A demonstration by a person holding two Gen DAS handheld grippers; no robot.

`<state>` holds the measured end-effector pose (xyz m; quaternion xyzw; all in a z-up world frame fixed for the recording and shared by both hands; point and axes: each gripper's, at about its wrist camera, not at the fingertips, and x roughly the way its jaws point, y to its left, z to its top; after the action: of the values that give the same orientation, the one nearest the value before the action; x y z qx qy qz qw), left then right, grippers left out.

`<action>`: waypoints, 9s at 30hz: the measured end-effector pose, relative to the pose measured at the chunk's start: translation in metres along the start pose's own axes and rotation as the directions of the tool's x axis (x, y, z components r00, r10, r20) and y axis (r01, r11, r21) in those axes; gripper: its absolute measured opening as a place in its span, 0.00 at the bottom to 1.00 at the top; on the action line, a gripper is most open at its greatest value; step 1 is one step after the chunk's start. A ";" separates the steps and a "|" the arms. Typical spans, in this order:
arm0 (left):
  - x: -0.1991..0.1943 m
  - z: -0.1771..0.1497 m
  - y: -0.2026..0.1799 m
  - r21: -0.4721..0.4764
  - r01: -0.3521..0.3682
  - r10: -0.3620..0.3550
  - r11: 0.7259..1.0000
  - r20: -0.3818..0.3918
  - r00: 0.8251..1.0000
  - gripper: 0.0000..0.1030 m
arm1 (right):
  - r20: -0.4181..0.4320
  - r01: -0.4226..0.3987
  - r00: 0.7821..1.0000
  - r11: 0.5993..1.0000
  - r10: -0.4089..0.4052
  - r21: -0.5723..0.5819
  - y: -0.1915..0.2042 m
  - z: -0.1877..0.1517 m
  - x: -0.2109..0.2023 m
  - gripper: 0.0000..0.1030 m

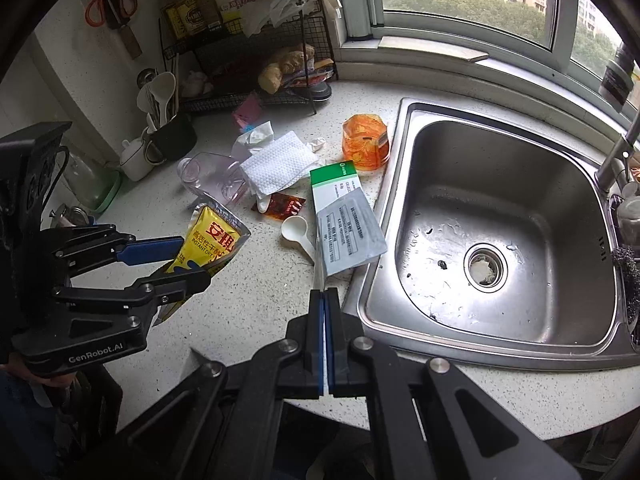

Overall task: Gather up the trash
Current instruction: 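Carry the yeast packet and leaflet down toward the red bucket with both tools, then open the right tool over the red bucket while the left tool releases the yeast packet, then raise both tools back up to the counter, then grasp the white medicine box with the right tool while the left tool grasps the clear bottle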

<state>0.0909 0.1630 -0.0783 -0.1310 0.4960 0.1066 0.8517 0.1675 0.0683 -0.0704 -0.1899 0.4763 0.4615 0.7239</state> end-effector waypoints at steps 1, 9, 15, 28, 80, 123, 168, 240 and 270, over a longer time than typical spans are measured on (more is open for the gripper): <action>0.000 0.001 -0.009 0.008 0.009 -0.009 1.000 0.003 1.000 0.34 | 0.005 0.006 1.000 1.000 -0.006 0.008 -0.005 -0.006 -0.006 0.00; -0.008 -0.013 -0.092 0.069 0.033 -0.033 0.997 0.010 0.999 0.34 | 0.028 0.051 0.998 0.996 -0.053 0.069 -0.043 -0.059 -0.053 0.00; -0.009 -0.041 -0.152 0.098 0.047 -0.047 0.994 -0.011 0.999 0.34 | 0.028 0.070 0.997 0.992 -0.074 0.107 -0.065 -0.107 -0.082 0.00; 0.023 -0.094 -0.243 0.153 0.028 -0.009 0.988 -0.123 0.992 0.34 | -0.025 0.072 0.997 0.975 -0.068 0.208 -0.100 -0.195 -0.102 0.00; 0.431 -0.266 -0.186 -0.002 0.044 -0.041 0.999 -0.399 0.916 0.35 | -0.288 0.184 0.951 0.952 -0.110 0.246 -0.186 -0.379 0.291 0.01; 0.448 -0.256 -0.243 0.189 0.139 -0.048 0.972 -0.422 0.905 0.66 | -0.285 0.332 0.931 0.857 -0.230 0.394 -0.228 -0.411 0.228 1.00; -0.002 -0.090 -0.182 -0.058 -0.111 0.112 0.992 0.023 0.993 1.00 | 0.094 0.186 0.975 0.971 -0.202 0.148 -0.100 -0.169 -0.104 1.00; 0.062 0.048 0.166 0.186 -0.095 0.123 0.978 -0.143 0.982 1.00 | -0.193 0.133 0.966 0.973 -0.170 -0.188 0.023 0.079 0.138 0.55; 0.137 0.055 0.198 0.597 0.185 0.012 0.781 -0.310 0.951 0.89 | -0.223 0.151 0.961 0.986 -0.162 -0.064 0.010 0.076 0.126 0.55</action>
<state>0.1408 0.3749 -0.1948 0.1182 0.6186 -0.1224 0.7671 0.2132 0.1887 -0.1415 -0.2955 0.5287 0.3891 0.6941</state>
